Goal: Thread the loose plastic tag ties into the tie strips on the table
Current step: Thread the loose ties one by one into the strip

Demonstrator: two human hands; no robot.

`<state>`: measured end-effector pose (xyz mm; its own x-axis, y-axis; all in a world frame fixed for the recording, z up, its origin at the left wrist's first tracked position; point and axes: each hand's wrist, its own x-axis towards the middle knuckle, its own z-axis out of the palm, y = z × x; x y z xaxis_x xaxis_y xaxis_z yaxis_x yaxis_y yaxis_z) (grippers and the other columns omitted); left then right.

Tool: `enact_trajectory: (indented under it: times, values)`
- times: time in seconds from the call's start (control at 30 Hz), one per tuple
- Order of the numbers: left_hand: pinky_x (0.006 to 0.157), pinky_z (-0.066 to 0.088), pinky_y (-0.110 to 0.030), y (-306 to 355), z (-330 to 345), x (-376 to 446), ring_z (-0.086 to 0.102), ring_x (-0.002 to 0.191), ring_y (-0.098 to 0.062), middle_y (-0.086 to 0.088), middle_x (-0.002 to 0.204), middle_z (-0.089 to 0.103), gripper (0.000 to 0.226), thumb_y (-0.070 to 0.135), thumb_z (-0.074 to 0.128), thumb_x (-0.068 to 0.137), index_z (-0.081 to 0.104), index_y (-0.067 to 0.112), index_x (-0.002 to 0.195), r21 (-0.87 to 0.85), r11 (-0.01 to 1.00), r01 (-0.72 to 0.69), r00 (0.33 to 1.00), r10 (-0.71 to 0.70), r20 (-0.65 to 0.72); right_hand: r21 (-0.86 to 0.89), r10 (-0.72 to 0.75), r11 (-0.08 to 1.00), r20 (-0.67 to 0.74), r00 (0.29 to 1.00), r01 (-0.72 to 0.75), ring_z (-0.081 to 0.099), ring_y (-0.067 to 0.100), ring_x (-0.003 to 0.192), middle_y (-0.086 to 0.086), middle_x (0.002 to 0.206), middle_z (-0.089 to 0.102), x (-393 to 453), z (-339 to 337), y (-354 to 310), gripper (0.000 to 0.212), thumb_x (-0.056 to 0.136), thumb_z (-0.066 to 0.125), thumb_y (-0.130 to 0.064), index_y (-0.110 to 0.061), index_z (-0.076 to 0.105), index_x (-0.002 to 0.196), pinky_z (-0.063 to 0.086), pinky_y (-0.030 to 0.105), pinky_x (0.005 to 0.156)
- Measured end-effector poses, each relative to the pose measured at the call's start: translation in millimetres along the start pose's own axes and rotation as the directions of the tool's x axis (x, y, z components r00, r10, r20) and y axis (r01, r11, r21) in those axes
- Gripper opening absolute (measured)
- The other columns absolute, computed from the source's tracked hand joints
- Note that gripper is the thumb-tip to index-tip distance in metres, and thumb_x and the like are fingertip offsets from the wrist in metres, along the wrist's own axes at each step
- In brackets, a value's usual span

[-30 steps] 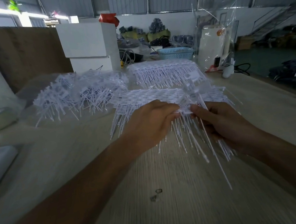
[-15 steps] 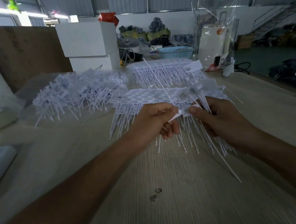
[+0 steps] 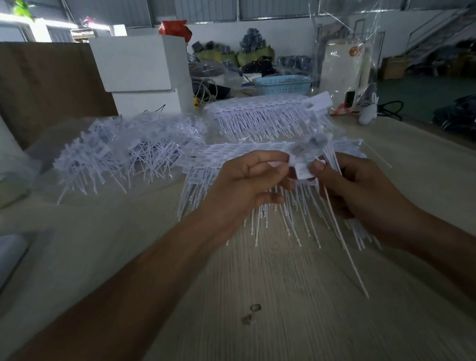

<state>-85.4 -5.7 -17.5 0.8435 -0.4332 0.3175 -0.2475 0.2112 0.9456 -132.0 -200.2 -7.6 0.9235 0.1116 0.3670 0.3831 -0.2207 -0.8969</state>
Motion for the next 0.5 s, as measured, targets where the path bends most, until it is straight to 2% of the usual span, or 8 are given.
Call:
enact_trajectory:
  times: [0.07, 0.1, 0.2, 0.27, 0.37, 0.5]
  values:
    - [0.070, 0.056, -0.029, 2, 1, -1, 0.070, 0.088, -0.023, -0.015, 0.102, 0.074, 0.023, 0.005, 0.064, 0.093, 0.067, 0.001, 0.116, 0.053, 0.997, -0.056, 0.998, 0.056, 0.000, 0.043, 0.005, 0.999, -0.024, 1.000, -0.004, 0.027, 0.009, 0.041, -0.002, 0.052, 0.033, 1, -1, -1, 0.027, 0.095, 0.053, -0.039, -0.037, 0.070, 0.074, 0.027, 0.021, 0.041]
    - [0.066, 0.055, -0.029, 4, 1, -1, 0.070, 0.084, -0.022, -0.013, 0.099, 0.075, 0.019, 0.006, 0.064, 0.093, 0.070, 0.003, 0.111, 0.094, 0.992, -0.088, 0.996, 0.091, -0.025, 0.065, 0.015, 0.998, -0.036, 0.999, -0.013, 0.026, 0.009, 0.042, 0.001, 0.053, 0.031, 1, -2, -1, 0.026, 0.094, 0.054, -0.041, -0.031, 0.071, 0.077, 0.026, 0.021, 0.041]
    - [0.051, 0.047, -0.023, 7, -1, -1, 0.058, 0.060, -0.011, 0.002, 0.071, 0.070, 0.011, 0.016, 0.070, 0.092, 0.077, 0.018, 0.085, 0.248, 0.951, -0.184, 0.969, 0.219, -0.118, 0.102, 0.047, 0.994, -0.058, 0.997, -0.041, 0.023, 0.012, 0.046, 0.013, 0.064, 0.024, 3, -4, 4, 0.037, 0.093, 0.054, -0.043, -0.008, 0.065, 0.089, 0.024, 0.021, 0.041]
    - [0.054, 0.045, -0.020, 10, -1, 0, 0.054, 0.057, -0.007, 0.007, 0.066, 0.067, 0.011, 0.017, 0.071, 0.091, 0.078, 0.021, 0.084, 0.282, 0.930, -0.238, 0.946, 0.287, -0.151, 0.145, 0.060, 0.988, -0.054, 0.997, -0.051, 0.019, 0.013, 0.048, 0.016, 0.069, 0.015, 2, -3, 6, 0.037, 0.095, 0.052, -0.042, -0.007, 0.063, 0.091, 0.024, 0.020, 0.041]
    - [0.063, 0.052, -0.024, 14, 4, 0, 0.064, 0.069, -0.015, -0.008, 0.082, 0.075, 0.013, 0.012, 0.064, 0.095, 0.076, 0.009, 0.093, 0.131, 0.956, -0.263, 0.953, 0.279, -0.123, 0.177, 0.073, 0.982, -0.064, 0.995, -0.060, 0.018, 0.013, 0.049, 0.019, 0.072, 0.014, 1, -1, 4, 0.035, 0.097, 0.050, -0.043, -0.012, 0.064, 0.089, 0.023, 0.021, 0.041]
    - [0.060, 0.052, -0.024, 17, 14, -3, 0.065, 0.067, -0.020, -0.016, 0.084, 0.074, 0.016, 0.016, 0.064, 0.092, 0.074, 0.004, 0.090, -0.129, 0.968, -0.215, 0.976, 0.208, -0.063, 0.173, 0.028, 0.985, -0.089, 0.996, -0.013, 0.020, 0.014, 0.048, 0.018, 0.065, 0.019, -2, 3, -2, 0.035, 0.098, 0.049, -0.043, -0.028, 0.065, 0.071, 0.023, 0.022, 0.042]
